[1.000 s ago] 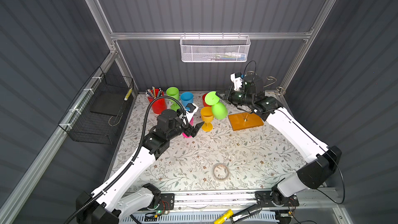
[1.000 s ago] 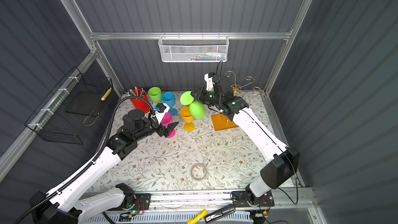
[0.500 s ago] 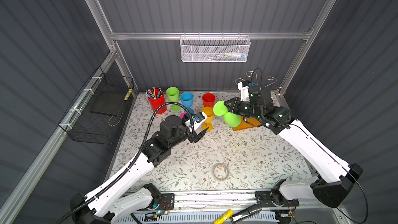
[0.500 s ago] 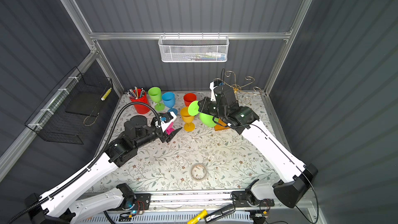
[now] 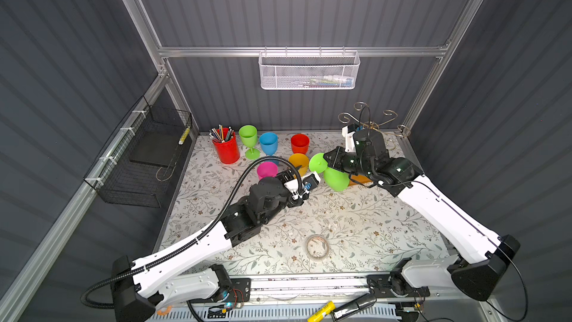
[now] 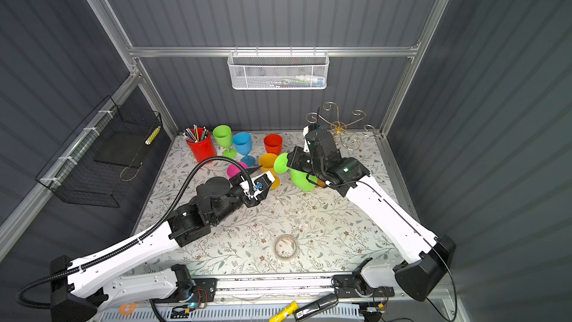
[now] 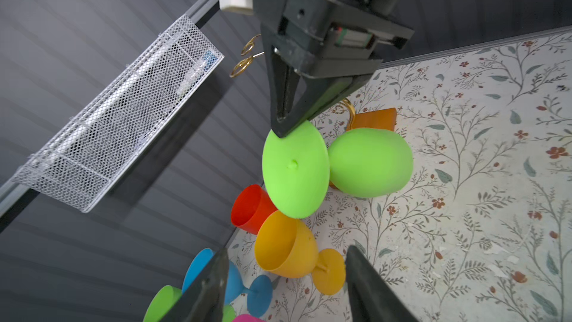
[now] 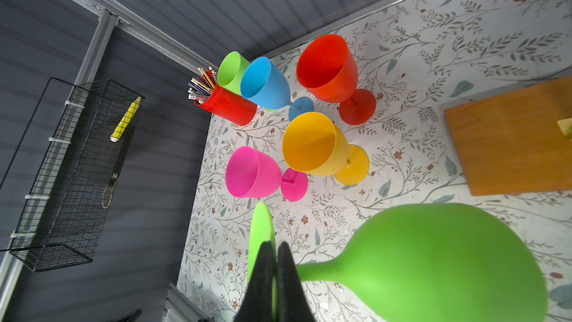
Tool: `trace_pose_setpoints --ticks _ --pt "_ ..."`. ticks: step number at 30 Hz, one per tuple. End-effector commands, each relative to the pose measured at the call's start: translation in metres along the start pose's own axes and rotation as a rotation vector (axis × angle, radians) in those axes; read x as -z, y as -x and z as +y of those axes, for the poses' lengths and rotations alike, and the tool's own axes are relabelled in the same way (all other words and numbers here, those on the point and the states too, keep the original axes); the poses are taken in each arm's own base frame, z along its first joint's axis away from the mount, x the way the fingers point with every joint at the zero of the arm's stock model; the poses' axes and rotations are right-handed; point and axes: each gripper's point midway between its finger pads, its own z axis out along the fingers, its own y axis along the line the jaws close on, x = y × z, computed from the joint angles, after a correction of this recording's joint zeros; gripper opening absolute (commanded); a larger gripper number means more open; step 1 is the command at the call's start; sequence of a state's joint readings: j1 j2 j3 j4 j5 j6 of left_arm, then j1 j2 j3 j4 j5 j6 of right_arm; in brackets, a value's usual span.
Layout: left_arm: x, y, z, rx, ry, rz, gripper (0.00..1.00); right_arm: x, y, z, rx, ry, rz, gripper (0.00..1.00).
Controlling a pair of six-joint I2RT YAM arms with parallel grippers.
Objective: Take the wine glass off the wine glass rack
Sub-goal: 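Carry the green glass toward the left gripper while the left gripper rises to meet it, then close the left gripper on the green glass foot beside the right gripper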
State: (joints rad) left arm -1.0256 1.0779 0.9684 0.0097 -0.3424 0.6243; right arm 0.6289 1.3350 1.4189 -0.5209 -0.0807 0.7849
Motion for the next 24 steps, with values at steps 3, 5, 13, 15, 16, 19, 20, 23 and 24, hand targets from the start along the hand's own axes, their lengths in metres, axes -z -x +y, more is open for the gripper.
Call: trace_pose_setpoints --ticks 3,5,13,15,16,19,20,23,24 --pt "-0.01 0.006 -0.009 -0.084 0.021 0.007 0.59 -0.004 0.002 0.009 -0.049 0.077 0.012 0.0" --pt "-0.015 0.004 -0.015 -0.108 0.016 0.019 0.59 -0.004 0.003 0.01 -0.062 0.09 0.019 0.0" --pt "-0.031 0.006 -0.014 -0.125 0.065 0.033 0.52 -0.002 0.003 0.011 -0.079 0.114 0.021 0.0" --pt "-0.034 0.006 -0.012 -0.131 0.093 0.033 0.49 -0.002 0.002 0.012 -0.083 0.12 0.023 0.0" --pt "-0.036 0.006 -0.01 -0.132 0.108 0.033 0.47 -0.002 0.001 0.011 -0.085 0.12 0.025 0.0" --pt "-0.04 0.004 -0.01 -0.143 0.128 0.034 0.43 -0.001 0.0 0.012 -0.09 0.127 0.028 0.0" --pt "-0.041 0.005 -0.011 -0.142 0.131 0.032 0.41 -0.002 0.0 0.013 -0.092 0.132 0.031 0.0" --pt "-0.042 0.007 -0.01 -0.128 0.14 0.017 0.33 -0.002 -0.001 0.016 -0.099 0.146 0.039 0.0" --pt "-0.042 0.008 -0.01 -0.125 0.139 0.011 0.31 -0.002 -0.001 0.016 -0.102 0.15 0.041 0.0"
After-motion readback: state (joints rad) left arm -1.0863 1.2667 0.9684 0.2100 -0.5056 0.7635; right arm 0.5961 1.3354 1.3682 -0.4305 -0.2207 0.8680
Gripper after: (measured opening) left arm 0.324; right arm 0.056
